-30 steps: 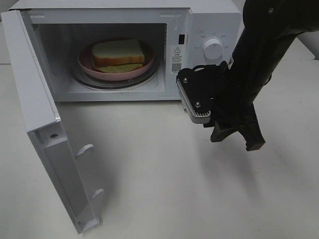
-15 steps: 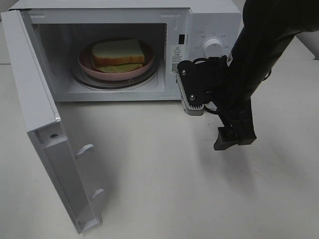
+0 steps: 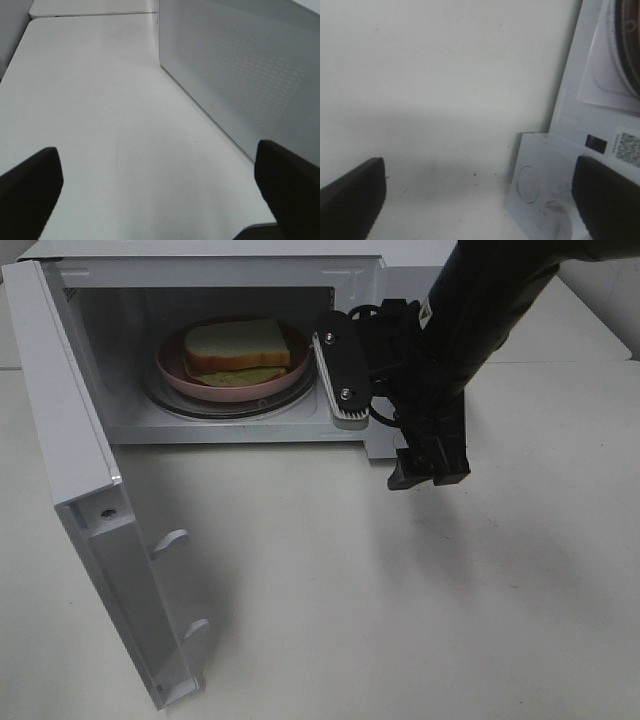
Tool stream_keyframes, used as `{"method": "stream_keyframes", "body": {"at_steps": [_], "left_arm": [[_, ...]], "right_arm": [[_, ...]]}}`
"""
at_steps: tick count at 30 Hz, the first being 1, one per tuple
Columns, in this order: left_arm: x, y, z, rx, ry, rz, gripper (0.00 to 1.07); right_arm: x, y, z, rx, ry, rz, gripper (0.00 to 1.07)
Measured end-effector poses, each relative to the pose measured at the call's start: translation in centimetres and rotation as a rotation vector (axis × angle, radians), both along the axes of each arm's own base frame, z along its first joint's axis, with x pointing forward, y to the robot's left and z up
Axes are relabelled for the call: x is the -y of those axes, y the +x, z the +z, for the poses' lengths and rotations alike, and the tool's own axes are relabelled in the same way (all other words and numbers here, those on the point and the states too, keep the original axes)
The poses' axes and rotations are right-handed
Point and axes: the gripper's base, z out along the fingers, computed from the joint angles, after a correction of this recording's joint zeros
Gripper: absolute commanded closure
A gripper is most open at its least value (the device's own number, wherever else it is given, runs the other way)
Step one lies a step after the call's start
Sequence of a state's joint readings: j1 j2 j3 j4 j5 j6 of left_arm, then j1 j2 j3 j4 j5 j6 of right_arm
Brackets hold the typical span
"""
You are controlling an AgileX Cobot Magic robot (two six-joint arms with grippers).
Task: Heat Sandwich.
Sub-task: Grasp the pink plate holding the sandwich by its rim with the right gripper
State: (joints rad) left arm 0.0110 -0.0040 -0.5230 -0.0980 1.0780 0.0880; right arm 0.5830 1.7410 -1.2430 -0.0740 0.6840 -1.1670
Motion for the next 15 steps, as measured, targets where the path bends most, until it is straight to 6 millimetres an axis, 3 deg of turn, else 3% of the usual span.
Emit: {"method": "stream_keyframes", "body": {"at_steps": [15], "left_arm": [[0.0, 0.0, 0.0, 0.000, 0.000, 0.000, 0.06]], "right_arm": [[-4.7, 2.5, -0.7, 0.049, 0.027, 0.047, 0.13]]}}
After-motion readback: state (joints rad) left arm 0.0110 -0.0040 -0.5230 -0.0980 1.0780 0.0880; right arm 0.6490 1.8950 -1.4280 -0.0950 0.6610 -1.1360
